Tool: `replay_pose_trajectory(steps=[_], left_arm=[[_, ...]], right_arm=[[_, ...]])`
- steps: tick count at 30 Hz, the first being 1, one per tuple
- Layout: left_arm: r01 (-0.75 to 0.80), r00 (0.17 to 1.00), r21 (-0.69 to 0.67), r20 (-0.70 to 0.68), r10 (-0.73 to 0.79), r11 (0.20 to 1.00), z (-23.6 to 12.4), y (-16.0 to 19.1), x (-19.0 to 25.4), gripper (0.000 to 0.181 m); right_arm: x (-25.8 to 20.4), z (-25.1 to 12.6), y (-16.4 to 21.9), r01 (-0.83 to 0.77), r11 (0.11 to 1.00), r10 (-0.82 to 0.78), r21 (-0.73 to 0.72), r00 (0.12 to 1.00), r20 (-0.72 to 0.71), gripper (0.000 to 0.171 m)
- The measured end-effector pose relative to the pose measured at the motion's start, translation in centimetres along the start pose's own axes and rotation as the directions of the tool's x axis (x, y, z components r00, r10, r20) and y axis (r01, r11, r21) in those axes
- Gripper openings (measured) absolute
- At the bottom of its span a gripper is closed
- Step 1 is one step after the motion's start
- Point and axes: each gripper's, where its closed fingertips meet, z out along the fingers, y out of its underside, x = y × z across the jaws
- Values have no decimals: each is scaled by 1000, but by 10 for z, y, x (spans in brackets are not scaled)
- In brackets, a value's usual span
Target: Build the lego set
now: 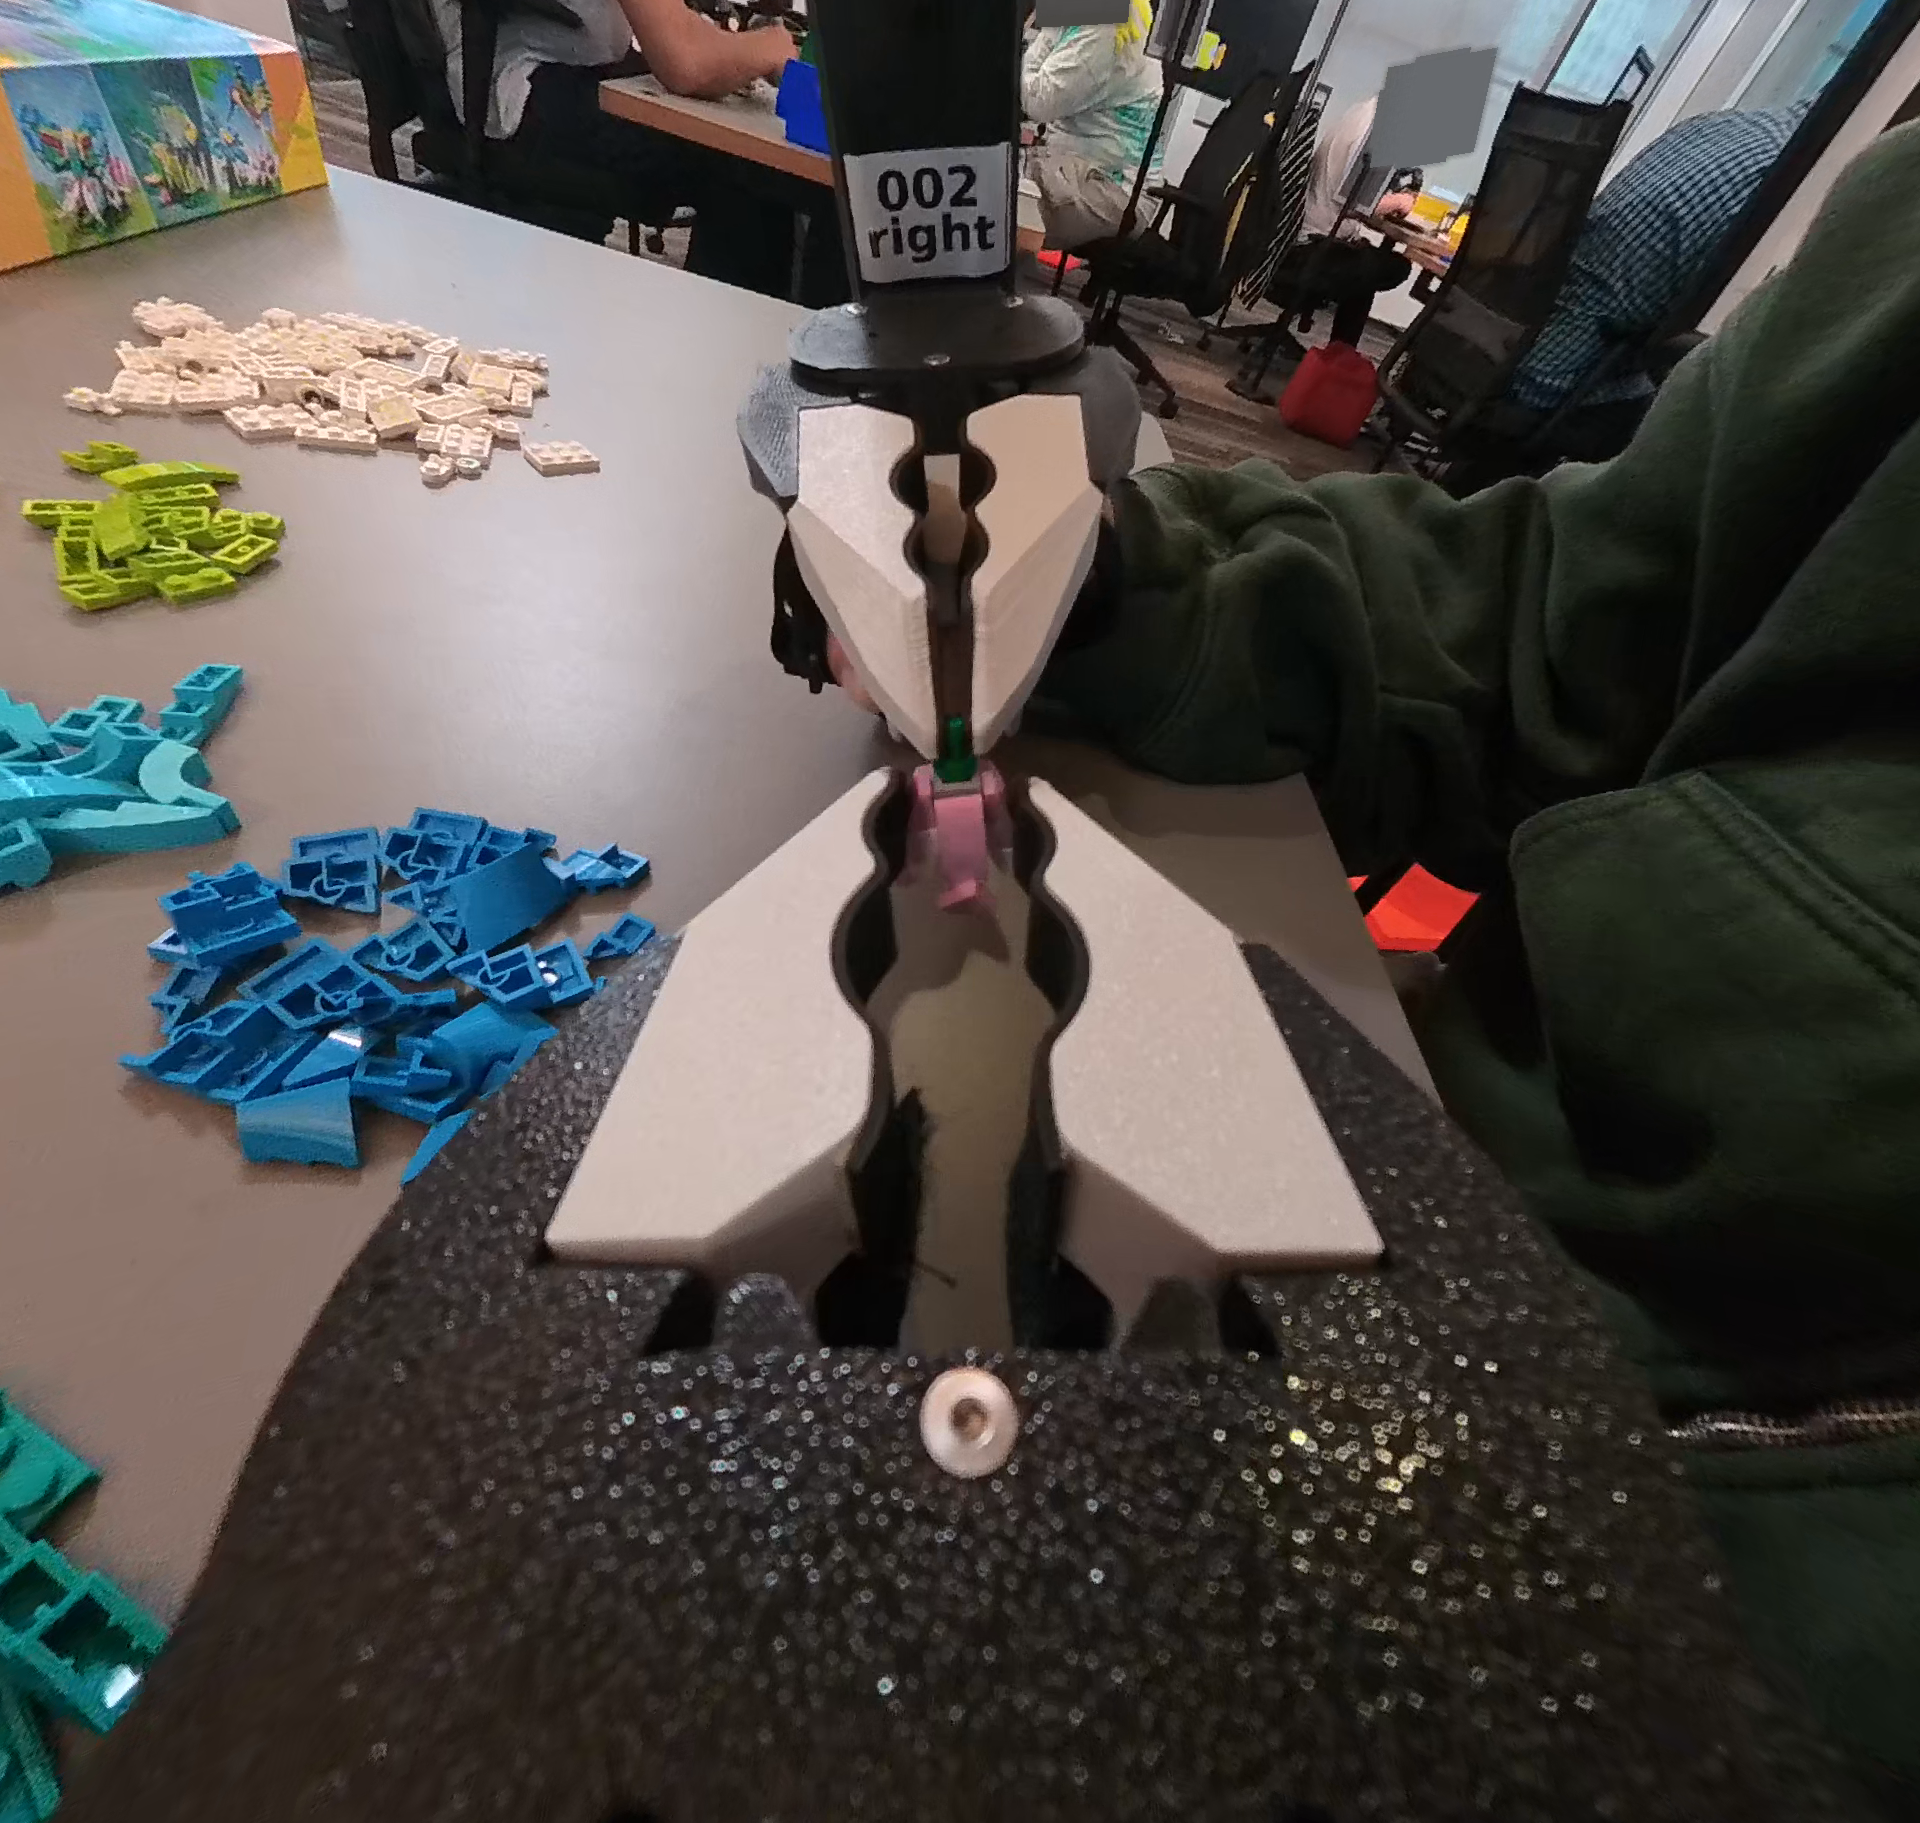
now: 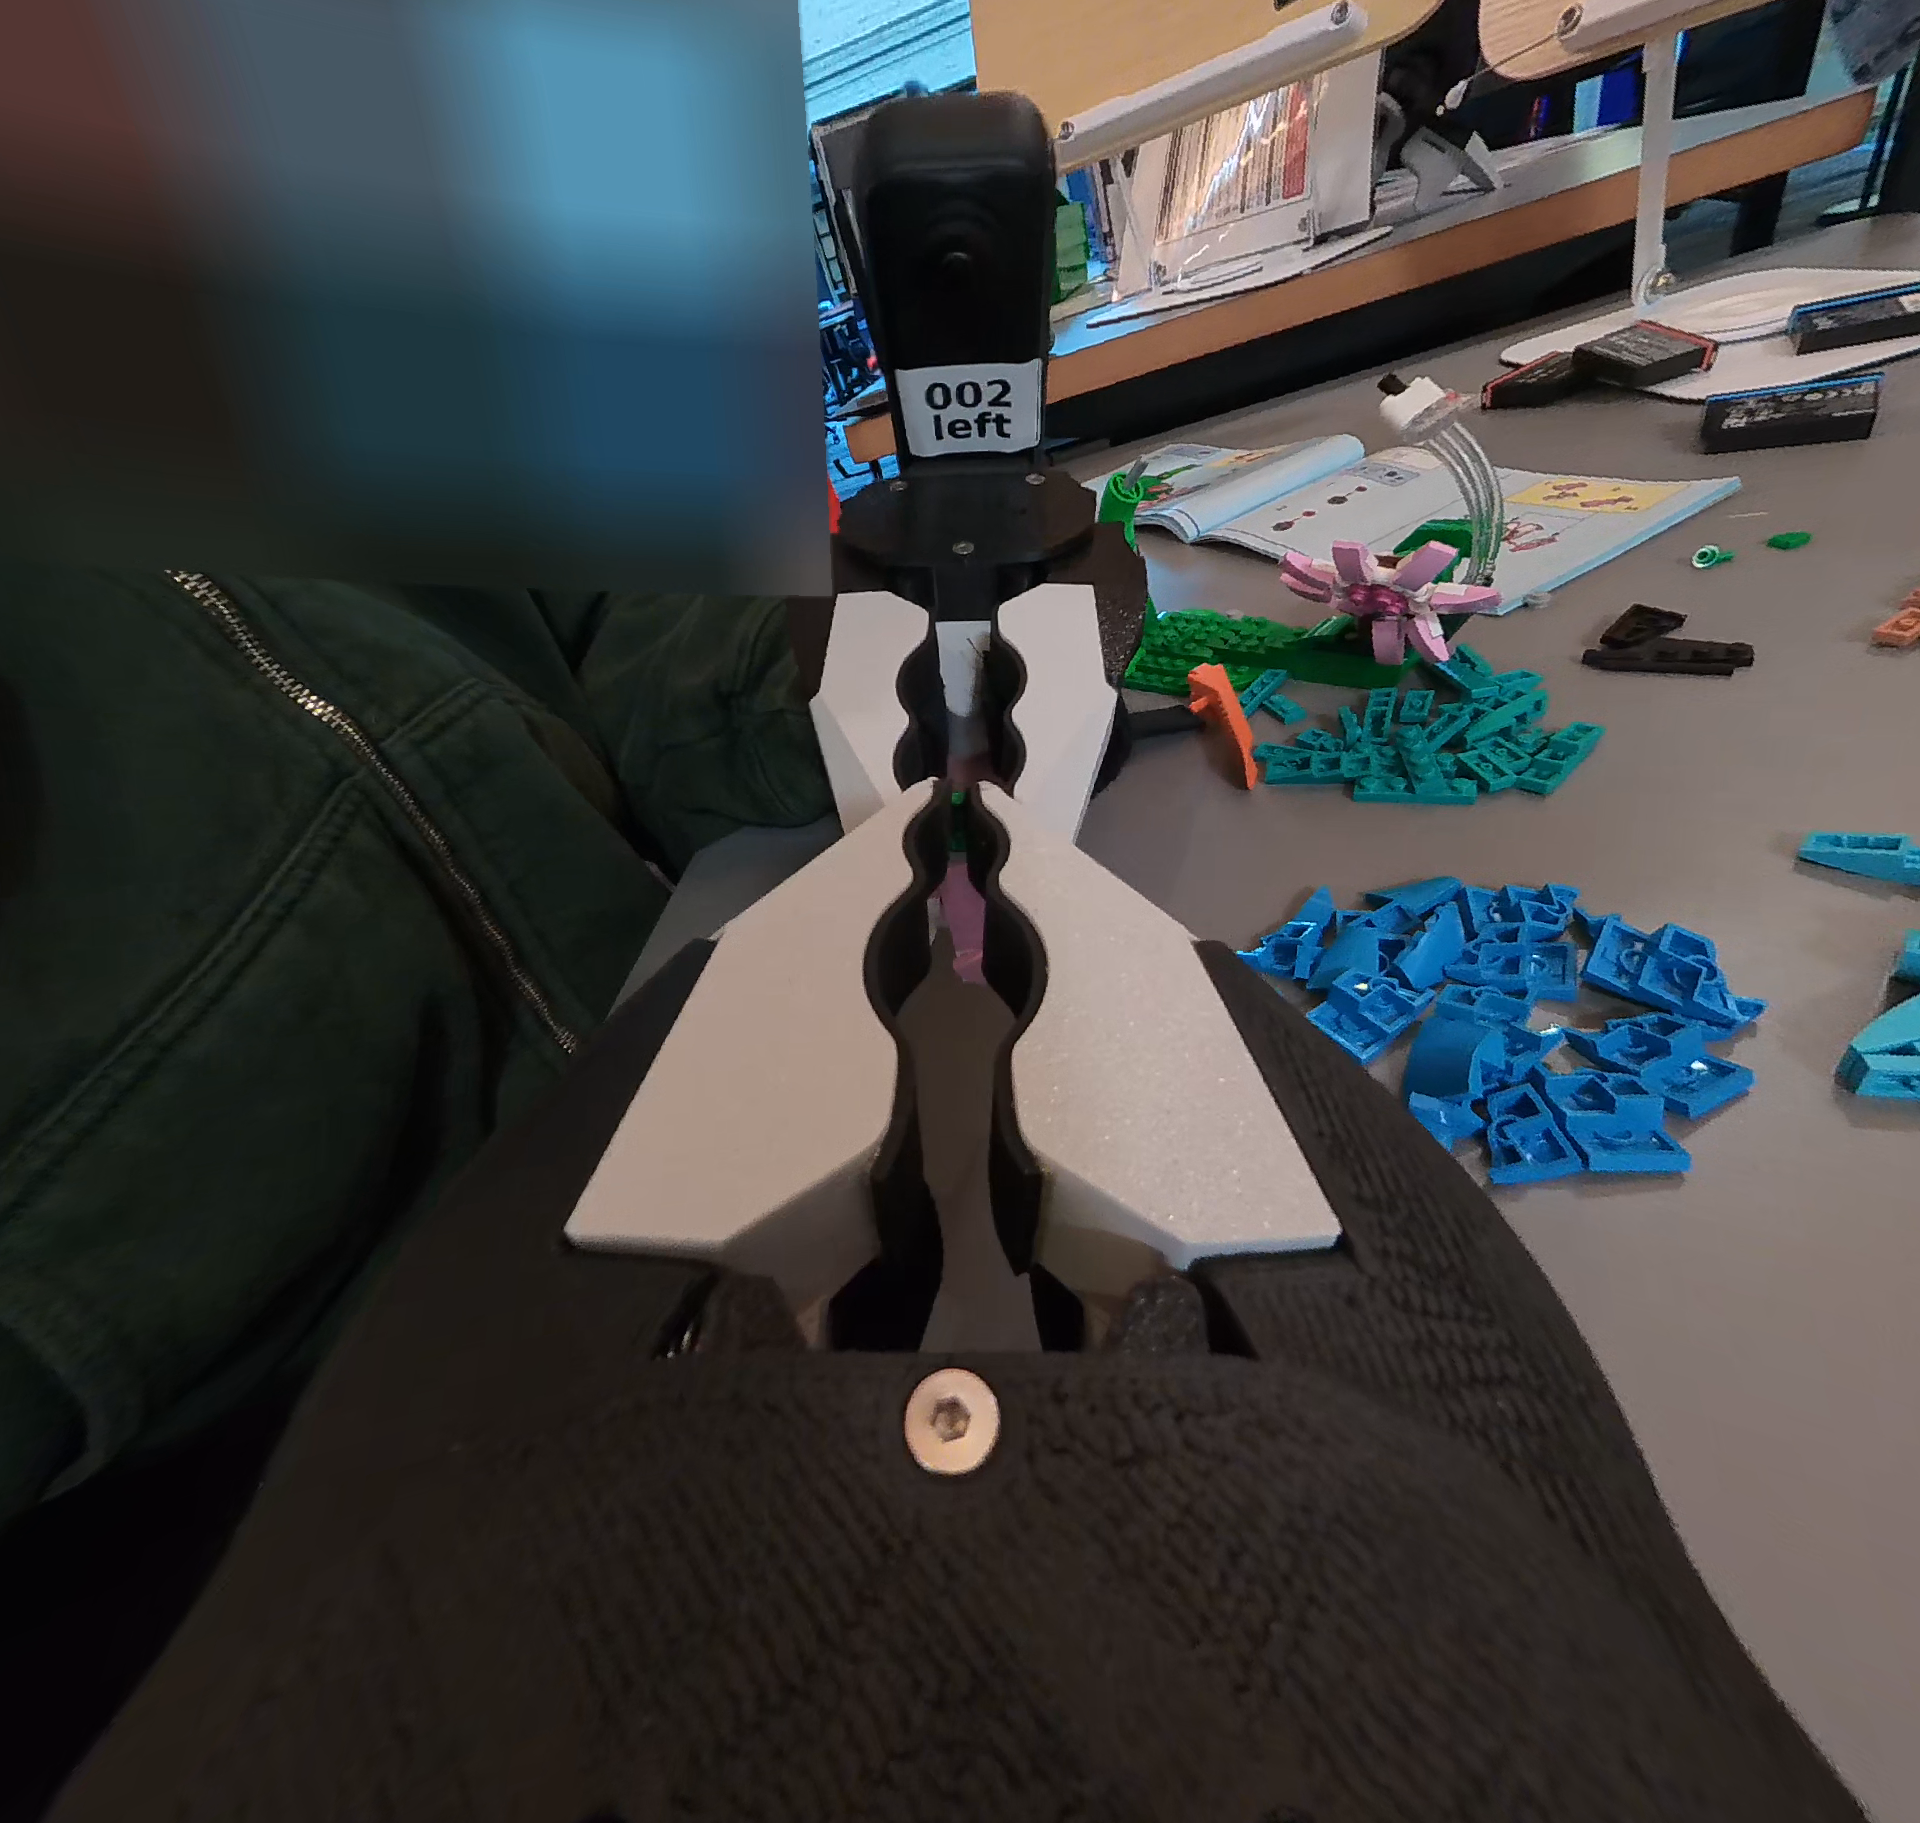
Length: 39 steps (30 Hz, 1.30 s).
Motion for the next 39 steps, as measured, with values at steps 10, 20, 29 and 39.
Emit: replay_pose_trajectory(steps=[10,20,29,39], left_arm=[[11,1000,-9,1,-11,1000,1,1,-1,18],[48,999,1,-14,-48,999,0,0,-1,18],[29,1000,5,-10,-29,1000,0,0,0,18],[11,1000,35,-5,-11,999,-1,-4,1,17]], right_arm=[[1,2,0,-28,1000,28,8,1000,2,1],[1,3,-2,-68,997,67,29,998,19,1],[0,2,0,-19,1000,19,14,1000,6,1],[-2,-1,-4,31,999,-31,32,1000,-2,1]])
